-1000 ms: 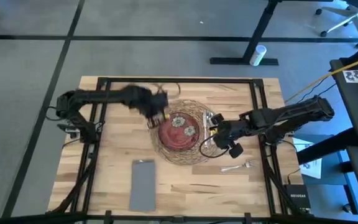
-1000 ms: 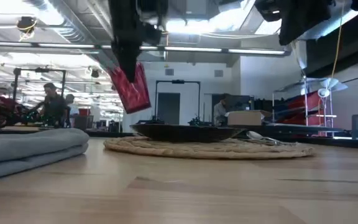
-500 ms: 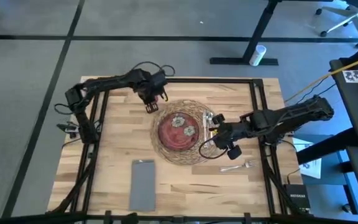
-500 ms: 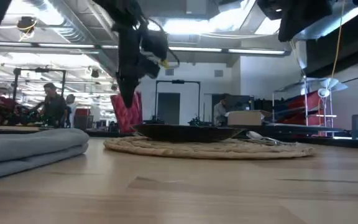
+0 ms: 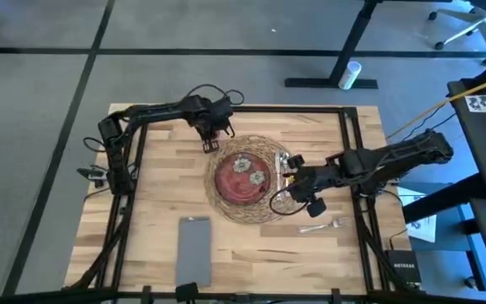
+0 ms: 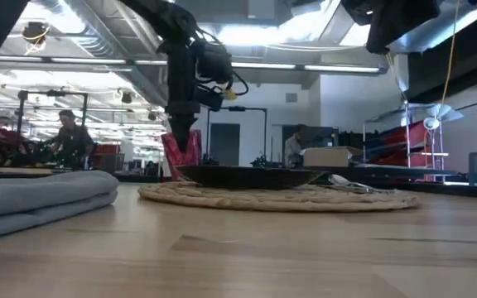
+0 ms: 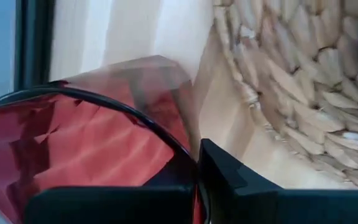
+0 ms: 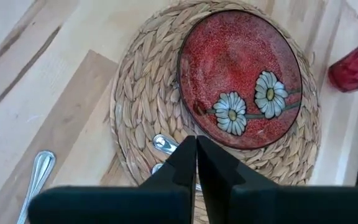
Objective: Set table place
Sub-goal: Move the red cup to the top of the brown placemat
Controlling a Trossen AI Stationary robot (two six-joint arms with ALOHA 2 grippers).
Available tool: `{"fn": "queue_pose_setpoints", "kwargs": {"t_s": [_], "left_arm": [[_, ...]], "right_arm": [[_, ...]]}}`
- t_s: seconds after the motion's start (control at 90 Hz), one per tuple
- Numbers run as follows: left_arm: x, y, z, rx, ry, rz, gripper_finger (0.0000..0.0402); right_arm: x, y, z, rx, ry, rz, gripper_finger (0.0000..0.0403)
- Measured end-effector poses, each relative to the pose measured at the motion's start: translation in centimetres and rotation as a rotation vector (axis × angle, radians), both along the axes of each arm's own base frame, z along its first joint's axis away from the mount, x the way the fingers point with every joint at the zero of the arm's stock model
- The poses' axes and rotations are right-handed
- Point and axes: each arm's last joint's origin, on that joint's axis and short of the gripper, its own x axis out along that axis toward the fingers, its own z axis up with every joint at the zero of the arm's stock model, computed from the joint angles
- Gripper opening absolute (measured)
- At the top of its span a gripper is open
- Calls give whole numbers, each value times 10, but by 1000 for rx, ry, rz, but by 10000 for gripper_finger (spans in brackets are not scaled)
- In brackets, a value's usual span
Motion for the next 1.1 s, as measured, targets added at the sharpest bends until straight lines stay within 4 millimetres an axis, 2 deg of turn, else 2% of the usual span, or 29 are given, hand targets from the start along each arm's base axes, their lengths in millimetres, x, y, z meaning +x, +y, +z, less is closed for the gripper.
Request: {"fn": "queue_pose_setpoints", "kwargs": {"t_s": [0.3, 0.756, 1.1], "left_arm": [[6, 0, 9, 23, -21, -47, 4], [7, -2, 9, 23, -28, -41, 107], [10, 7, 11, 73, -79, -59, 125]], "right_arm": [[2, 1, 1, 9, -25, -3, 0], [2, 1, 1, 23, -23, -19, 1], [2, 1, 1, 24, -23, -19, 1]]}}
